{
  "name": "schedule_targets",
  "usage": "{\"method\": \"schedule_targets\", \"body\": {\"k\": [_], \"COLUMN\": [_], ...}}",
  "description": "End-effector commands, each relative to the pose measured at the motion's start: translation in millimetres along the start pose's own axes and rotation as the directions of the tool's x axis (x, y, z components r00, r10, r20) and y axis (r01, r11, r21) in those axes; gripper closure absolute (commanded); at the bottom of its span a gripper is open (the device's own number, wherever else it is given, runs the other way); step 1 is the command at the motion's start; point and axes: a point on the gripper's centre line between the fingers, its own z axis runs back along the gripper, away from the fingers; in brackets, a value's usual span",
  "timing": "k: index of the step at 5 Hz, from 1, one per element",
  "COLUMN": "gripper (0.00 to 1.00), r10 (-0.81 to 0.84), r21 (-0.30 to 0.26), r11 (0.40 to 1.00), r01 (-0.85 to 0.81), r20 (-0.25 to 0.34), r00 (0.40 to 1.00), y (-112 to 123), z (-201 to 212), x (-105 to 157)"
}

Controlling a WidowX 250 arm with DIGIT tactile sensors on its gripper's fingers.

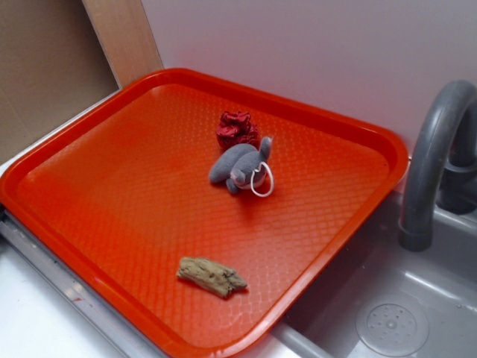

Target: Grab the wood chip.

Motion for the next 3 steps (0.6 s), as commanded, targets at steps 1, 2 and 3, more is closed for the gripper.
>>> {"method": "schedule_targets", "body": {"k": [1,2,3], "gripper": [0.0,0.0,0.0], "r10": [0.0,-0.251,-0.483], "r21": [0.0,0.018,0.073], "r11": [1.0,0.968,0.875], "r01": [0.0,0.25,0.479], "r20": [0.0,0.091,0.219], "r00": [1.0,0.964,0.848], "y": [0.0,-23.6,-54.2], "z": [0.0,3.7,3.7], "x": [0.0,18.7,33.2]}}
